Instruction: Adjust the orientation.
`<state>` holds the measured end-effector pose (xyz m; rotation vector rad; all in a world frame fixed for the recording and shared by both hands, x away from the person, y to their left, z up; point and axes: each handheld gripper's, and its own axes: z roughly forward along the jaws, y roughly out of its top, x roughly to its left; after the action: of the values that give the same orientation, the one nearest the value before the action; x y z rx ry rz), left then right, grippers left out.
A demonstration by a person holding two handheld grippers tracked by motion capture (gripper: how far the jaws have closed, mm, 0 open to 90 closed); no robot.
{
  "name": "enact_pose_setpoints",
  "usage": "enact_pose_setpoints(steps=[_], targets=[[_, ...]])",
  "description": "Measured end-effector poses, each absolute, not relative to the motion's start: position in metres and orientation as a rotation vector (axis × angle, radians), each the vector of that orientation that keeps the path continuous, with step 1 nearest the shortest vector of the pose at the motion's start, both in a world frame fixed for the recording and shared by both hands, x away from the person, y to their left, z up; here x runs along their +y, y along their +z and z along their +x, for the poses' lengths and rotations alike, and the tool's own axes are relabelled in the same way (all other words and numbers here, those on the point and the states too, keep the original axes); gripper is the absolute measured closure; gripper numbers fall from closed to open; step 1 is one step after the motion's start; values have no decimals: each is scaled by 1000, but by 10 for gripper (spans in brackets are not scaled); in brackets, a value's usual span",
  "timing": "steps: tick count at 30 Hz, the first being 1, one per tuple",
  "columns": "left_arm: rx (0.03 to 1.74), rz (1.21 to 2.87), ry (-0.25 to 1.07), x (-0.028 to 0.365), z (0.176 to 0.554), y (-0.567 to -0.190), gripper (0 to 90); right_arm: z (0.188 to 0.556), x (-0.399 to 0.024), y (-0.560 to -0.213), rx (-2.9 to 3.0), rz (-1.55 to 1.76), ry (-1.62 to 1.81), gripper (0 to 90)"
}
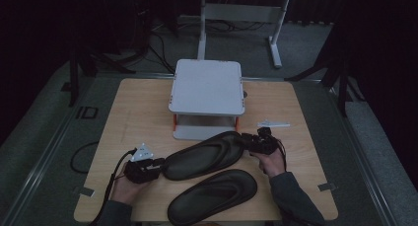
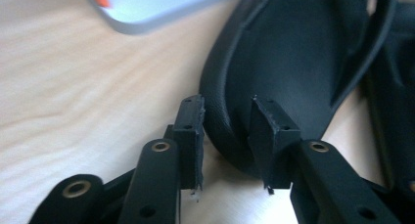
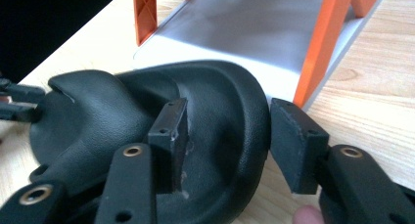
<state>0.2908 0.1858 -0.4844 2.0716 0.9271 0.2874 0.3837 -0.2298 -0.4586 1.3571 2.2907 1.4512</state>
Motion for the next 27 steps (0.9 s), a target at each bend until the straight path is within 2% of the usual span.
enact_pose_setpoints(steps=[3,6,12,19,23,27], targets=[[902,2130,264,181,286,-488,653,384,-234,-459,2280,1374,1478,452],[929,2101,388,178,277,-484,521,381,-240,-456,2266,1380,1477,444],[859,2049,405,168,266,-474,504,371,-245,-455,2278,1353,1471,438],[719,2043,349,132,250,-464,503,352,-256,-461,2279,1366,1478,433],[617,2086,284,95,248,-466,501,346,-261,-465,2277,1380,1478,433],[547,2121,261,77,248,-468,473,344,-266,-468,2260,1404,1492,433]])
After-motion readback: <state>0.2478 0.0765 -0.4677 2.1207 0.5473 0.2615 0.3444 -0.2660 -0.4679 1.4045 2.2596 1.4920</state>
